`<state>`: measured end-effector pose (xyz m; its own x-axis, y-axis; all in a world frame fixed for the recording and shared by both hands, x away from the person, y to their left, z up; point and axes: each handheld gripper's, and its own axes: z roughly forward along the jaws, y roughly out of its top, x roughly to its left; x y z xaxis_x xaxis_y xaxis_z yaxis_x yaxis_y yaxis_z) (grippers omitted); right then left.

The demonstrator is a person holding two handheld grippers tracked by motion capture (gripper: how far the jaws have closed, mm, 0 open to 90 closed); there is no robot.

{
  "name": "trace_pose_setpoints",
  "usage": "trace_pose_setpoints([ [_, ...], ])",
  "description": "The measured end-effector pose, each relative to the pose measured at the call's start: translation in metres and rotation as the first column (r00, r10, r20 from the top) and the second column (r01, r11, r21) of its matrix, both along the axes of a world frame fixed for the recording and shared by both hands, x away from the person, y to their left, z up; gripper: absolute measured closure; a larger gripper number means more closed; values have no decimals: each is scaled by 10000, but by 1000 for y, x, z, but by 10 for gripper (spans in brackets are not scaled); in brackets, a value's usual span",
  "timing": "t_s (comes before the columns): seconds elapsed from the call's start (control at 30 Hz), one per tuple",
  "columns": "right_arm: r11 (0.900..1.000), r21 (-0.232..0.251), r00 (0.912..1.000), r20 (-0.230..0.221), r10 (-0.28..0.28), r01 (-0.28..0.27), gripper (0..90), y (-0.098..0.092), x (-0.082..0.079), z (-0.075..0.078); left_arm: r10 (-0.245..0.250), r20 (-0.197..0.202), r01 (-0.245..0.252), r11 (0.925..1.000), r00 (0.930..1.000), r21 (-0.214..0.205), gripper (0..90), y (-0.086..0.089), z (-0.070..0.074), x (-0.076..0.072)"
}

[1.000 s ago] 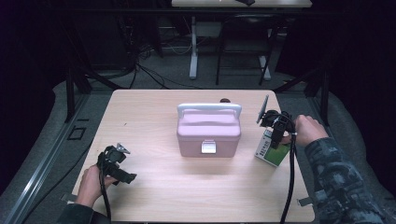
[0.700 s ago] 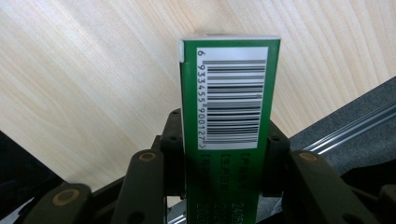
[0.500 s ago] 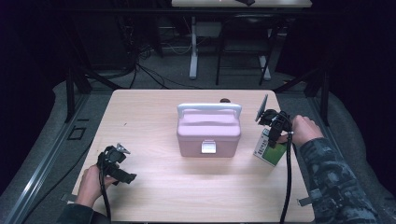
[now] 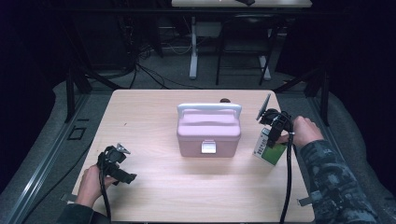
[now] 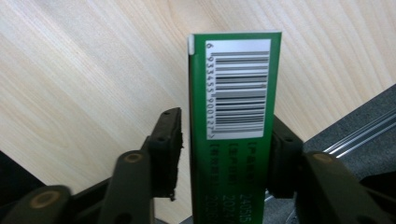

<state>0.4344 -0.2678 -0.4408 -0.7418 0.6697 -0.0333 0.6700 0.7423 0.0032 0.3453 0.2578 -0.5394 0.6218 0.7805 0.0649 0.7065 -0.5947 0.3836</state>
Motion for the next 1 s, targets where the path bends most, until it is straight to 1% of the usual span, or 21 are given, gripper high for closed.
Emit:
trace_pose_setpoints([
  [0.1, 9996, 278, 10000, 5, -80, 80, 421, -4, -2, -1, -1, -9, 1, 10000, 10000, -3, 0, 0, 0, 0],
  [0.13, 9992, 389, 9999, 73, -76, 73, 397, -5, -2, -2, 2, -9, -2, 10000, 10000, 3, 0, 0, 0, 0],
  [0.17, 9989, 442, 9998, 88, -177, 173, 378, -6, -3, -2, 9, -8, -9, 10000, 10000, -4, 0, 0, 0, 0],
  [0.23, 9985, 528, 9997, 199, -152, 141, 318, -9, -4, -2, -28, -5, 28, 10000, 10000, 16, 0, 0, 0, 0],
  [0.33, 9970, 762, 9993, 352, -144, 116, 252, -12, -6, 0, 14, -12, -14, 10000, 10000, -9, 0, 0, 0, 0],
  [0.4, 9953, 937, 9986, 457, -273, 229, 213, -12, -8, 1, 11, -9, -11, 10000, 10000, -7, 0, 0, 0, 0],
  [0.43, 9954, 932, 9985, 475, -282, 236, 189, -12, -9, 3, 6, -2, -6, 10000, 10000, -1, 0, 0, 0, 0],
  [0.47, 9950, 986, 9977, 637, -211, 148, 164, -13, -10, 4, 2, -1, -2, 10000, 10000, -5, 0, 0, 0, 0],
  [0.53, 9924, 1208, 9967, 750, -305, 213, 144, -12, -12, 6, 2, -1, -2, 10000, 10000, 1, 0, 0, 0, 0],
  [0.6, 9921, 1244, 9962, 835, -250, 145, 124, -13, -13, 9, 12, -6, -12, 10000, 10000, -9, 0, 0, 0, 0],
  [0.73, 9871, 1598, 9919, 1232, -304, 104, 56, -14, -17, 16, 18, 14, -18, 10000, 10000, -17, 0, 0, 0, 0],
  [0.8, 9802, 1974, 9875, 1503, -483, 179, 45, -15, -20, 22, 4, 0, -4, 10000, 10000, -15, 0, 0, 0, 0],
  [0.83, 9782, 2074, 9843, 1701, -466, 105, 43, -16, -22, 26, 2, 1, -2, 10000, 10000, -20, 0, 0, 0, 0],
  [0.9, 9736, 2281, 9798, 1926, -537, 85, 32, -15, -26, 31, -3, 1, 3, 10000, 10000, -19, 0, 0, 0, 0],
  [0.93, 9712, 2382, 9762, 2100, -541, 26, 27, -15, -27, 34, -3, 1, 3, 10000, 10000, -24, 0, 0, 0, 0],
  [1.0, 9671, 2542, 9722, 2280, -539, -60, 25, -15, -30, 38, -1, 4, 1, 10000, 10000, -30, 0, 0, 0, 0],
])
